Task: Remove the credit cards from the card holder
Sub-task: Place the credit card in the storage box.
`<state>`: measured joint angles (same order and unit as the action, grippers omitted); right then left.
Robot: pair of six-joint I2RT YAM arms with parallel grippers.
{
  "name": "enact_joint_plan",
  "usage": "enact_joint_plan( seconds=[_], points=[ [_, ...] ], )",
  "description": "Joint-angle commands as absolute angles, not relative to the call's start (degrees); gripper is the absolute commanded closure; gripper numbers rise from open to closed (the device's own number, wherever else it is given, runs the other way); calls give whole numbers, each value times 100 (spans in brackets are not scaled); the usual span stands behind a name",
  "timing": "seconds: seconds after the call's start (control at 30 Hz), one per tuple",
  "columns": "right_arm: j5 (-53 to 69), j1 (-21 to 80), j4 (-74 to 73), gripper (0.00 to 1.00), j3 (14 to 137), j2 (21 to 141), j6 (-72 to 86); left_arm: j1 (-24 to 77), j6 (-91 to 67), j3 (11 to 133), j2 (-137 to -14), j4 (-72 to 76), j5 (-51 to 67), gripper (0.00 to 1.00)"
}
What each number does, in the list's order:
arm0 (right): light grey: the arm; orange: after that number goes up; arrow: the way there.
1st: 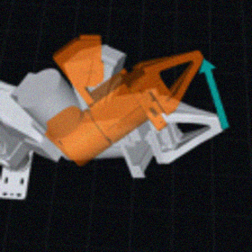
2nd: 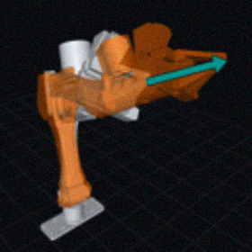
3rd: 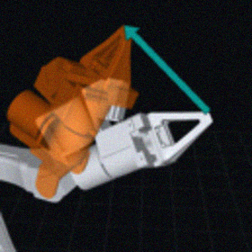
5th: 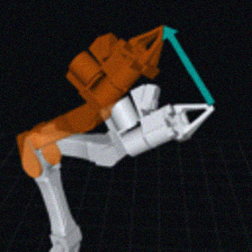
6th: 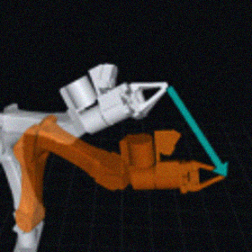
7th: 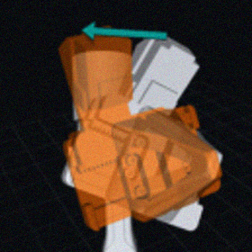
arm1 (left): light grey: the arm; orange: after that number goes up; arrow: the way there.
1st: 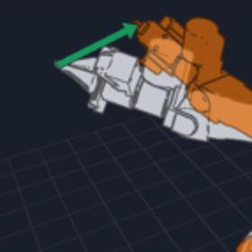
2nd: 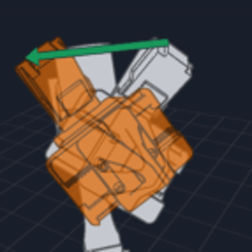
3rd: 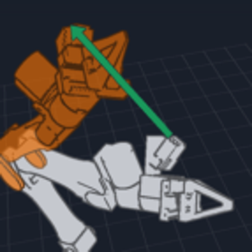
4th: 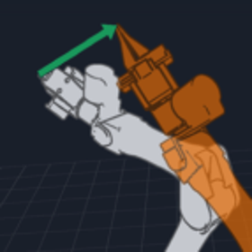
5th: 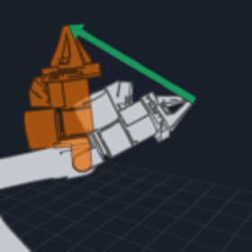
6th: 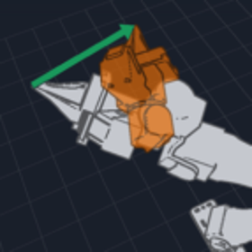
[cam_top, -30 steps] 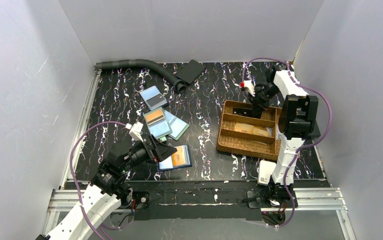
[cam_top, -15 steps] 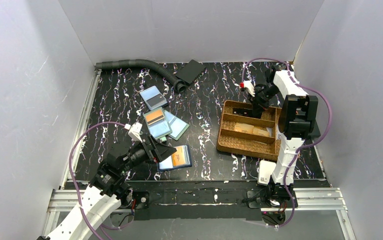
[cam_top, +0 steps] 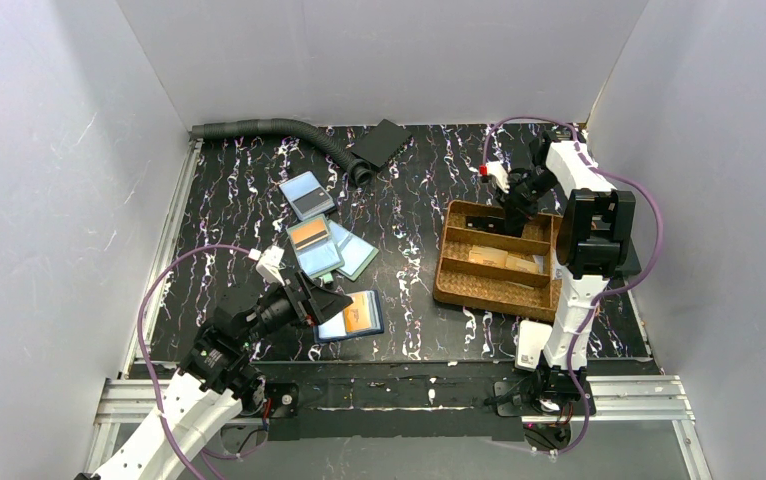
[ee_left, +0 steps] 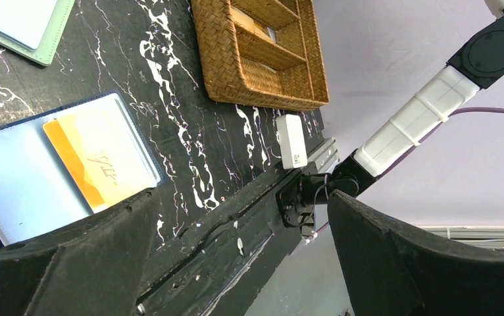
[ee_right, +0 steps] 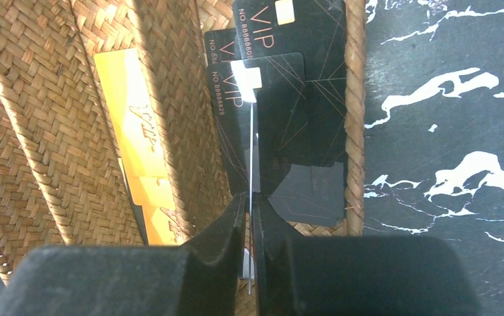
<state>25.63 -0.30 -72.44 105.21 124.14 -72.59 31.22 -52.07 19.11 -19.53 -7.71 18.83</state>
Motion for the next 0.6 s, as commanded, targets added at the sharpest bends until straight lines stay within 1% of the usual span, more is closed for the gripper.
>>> enact_joint_plan(
  seconds=[0.0,0.27,0.57],
  points=[
    [2590,-5,-7148,82,10664,12462,-7084,3094,-5174,1872,-1893,-789,1846,2],
    [2528,-5,-6782,75,10567,12280,-6772,3094,-5163,1896,-1766,-892,1824,2],
    [2422,-6,-6624,73,10633,12046,-6522,3094,-5139,1950,-1686,-996,1797,2]
  ],
)
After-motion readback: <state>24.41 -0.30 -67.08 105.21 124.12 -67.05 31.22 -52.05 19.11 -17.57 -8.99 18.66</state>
